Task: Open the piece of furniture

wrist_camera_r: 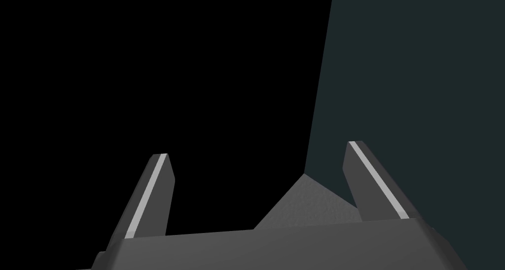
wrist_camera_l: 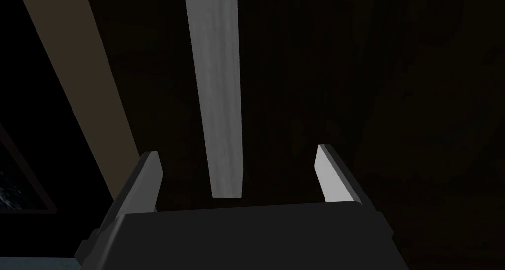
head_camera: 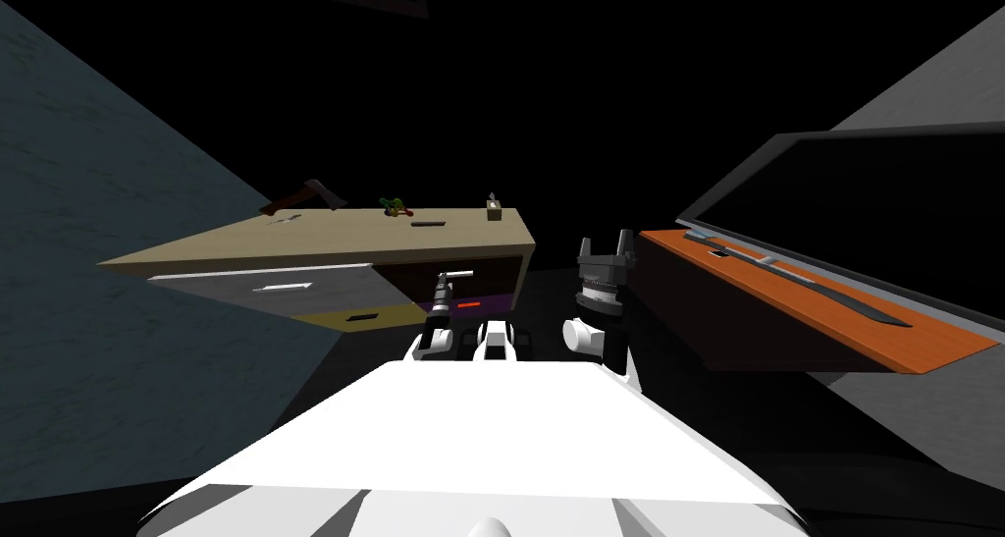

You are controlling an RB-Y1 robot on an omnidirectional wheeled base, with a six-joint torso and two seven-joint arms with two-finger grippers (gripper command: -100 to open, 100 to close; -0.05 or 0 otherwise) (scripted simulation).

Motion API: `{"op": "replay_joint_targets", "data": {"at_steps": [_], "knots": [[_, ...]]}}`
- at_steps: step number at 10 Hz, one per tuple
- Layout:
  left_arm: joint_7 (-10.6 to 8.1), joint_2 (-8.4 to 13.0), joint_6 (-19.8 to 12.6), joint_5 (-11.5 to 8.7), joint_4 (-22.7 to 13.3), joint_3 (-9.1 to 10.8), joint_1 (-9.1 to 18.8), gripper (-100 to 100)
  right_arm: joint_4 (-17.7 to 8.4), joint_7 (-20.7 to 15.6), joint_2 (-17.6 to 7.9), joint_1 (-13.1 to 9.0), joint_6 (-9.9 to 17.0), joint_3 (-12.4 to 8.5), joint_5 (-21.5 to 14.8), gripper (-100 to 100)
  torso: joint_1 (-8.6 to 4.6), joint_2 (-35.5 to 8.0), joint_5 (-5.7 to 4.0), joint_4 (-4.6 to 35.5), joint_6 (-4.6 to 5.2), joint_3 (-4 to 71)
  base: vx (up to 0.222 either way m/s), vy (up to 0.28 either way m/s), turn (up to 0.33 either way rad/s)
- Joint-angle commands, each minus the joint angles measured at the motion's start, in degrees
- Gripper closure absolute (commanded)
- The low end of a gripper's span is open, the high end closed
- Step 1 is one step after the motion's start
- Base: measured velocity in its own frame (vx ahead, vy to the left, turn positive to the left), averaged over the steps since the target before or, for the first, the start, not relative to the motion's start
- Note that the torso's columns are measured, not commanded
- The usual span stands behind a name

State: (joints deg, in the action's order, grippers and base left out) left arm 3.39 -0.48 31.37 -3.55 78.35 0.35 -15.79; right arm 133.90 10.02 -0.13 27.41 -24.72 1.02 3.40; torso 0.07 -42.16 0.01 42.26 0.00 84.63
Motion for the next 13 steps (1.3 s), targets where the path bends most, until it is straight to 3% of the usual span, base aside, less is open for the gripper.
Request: {"op": "replay_joint_targets", "data": {"at_steps": [1, 6, 7, 12, 13], "knots": [[0.01, 0.0, -0.2, 0.0, 0.1, 0.02, 0.0, 100, 0.0, 0.0, 0.0, 0.0, 0.0, 0.0, 0.0, 0, -0.05, -0.1, 0.00, 0.0, 0.00, 0.0, 0.000, 0.000, 0.000], [-0.02, 0.0, -0.8, 0.1, 2.1, -0.59, -1.2, 100, 0.0, 0.0, 0.0, 0.0, 0.0, 0.0, 0.0, 0, 0.02, -0.3, 0.00, 0.1, 0.00, -0.2, -0.155, -0.025, 0.009], [-0.02, 2.3, -0.9, 0.1, 2.1, -0.59, -1.3, -100, 0.0, 0.0, 0.0, 0.0, 0.0, 0.0, 0.0, 0, 0.04, 0.2, 0.02, 0.0, 0.00, 0.1, -0.023, -0.002, -0.003], [-0.04, 8.5, -1.4, 0.1, 1.8, -0.51, -1.0, -100, 0.0, 0.0, 0.0, 0.0, 0.0, 0.0, 0.0, 0, -0.10, -0.2, -0.02, 0.0, 0.00, -0.1, 0.021, 0.005, 0.000], [-0.03, 7.9, -2.5, -0.1, 2.0, -0.26, -0.6, -100, 0.0, 0.0, 0.0, 0.0, 0.0, 0.0, 0.0, 0, -0.08, -0.2, -0.02, 0.0, 0.00, -0.1, 0.095, 0.012, -0.009]]}}
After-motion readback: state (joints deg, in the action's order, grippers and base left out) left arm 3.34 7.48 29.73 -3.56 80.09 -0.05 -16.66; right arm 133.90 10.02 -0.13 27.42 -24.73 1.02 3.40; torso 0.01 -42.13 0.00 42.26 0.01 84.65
